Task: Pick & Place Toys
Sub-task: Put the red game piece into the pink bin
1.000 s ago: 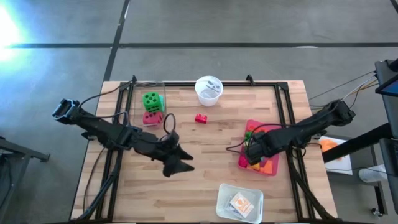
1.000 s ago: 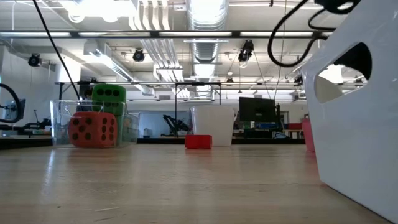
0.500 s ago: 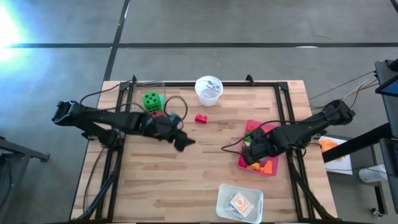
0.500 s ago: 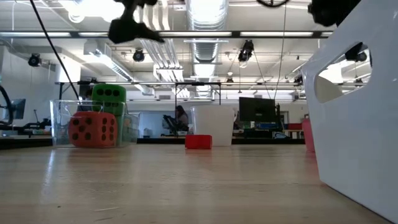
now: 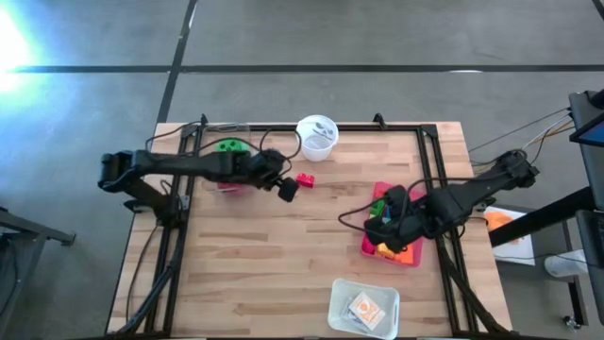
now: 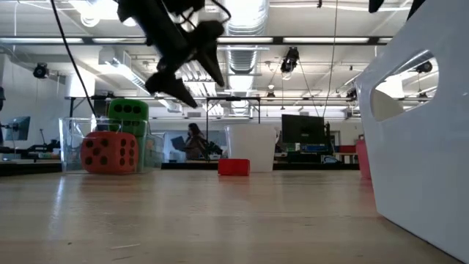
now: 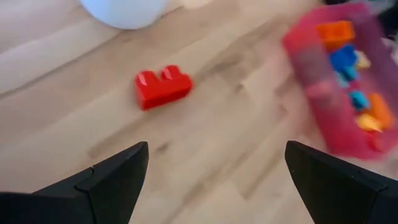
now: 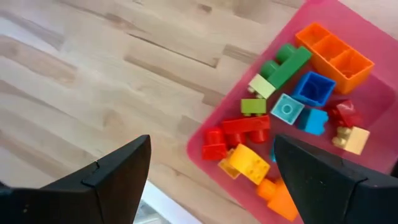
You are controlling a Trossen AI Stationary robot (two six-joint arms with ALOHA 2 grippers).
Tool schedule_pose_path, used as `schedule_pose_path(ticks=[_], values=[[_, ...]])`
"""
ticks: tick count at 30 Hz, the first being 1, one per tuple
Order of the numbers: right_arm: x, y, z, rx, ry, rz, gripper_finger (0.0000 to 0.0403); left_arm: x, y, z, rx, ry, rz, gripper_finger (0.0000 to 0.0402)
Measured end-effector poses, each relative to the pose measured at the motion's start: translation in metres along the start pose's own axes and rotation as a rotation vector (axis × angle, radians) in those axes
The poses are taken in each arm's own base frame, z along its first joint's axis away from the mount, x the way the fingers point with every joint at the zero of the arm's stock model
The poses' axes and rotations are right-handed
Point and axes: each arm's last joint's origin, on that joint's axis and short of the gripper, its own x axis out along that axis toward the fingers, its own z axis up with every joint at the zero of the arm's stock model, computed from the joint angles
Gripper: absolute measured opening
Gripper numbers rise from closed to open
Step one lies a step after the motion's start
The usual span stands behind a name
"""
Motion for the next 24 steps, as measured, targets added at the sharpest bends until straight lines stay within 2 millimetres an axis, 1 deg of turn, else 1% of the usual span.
schedule_pose_path(ticks=[3, 9, 12, 16, 18, 24], values=[[-0.005, 0.002, 0.002, 0.007, 0.001, 0.021, 0.0332, 0.015, 0.003, 0.005, 0.020, 0.019, 0.030, 0.0378], [-0.008, 0.003, 0.004, 0.010, -0.021, 0.033, 0.0332, 0.039, -0.006, 0.021, 0.292, 0.036, 0.042, 0.0378], [-0.008, 0.003, 0.003, 0.012, -0.022, 0.032, 0.0332, 0.056, -0.011, 0.026, 0.384, 0.055, 0.056, 0.0378], [-0.008, 0.003, 0.003, 0.014, -0.020, 0.032, 0.0332, 0.078, -0.013, 0.027, 0.500, 0.113, 0.085, 0.0379], [-0.008, 0.003, 0.003, 0.015, -0.019, 0.034, 0.0332, 0.085, -0.013, 0.027, 0.555, 0.135, 0.094, 0.0379], [-0.008, 0.004, 0.003, 0.016, -0.018, 0.038, 0.0332, 0.100, -0.005, 0.024, 0.688, 0.180, 0.152, 0.0379]])
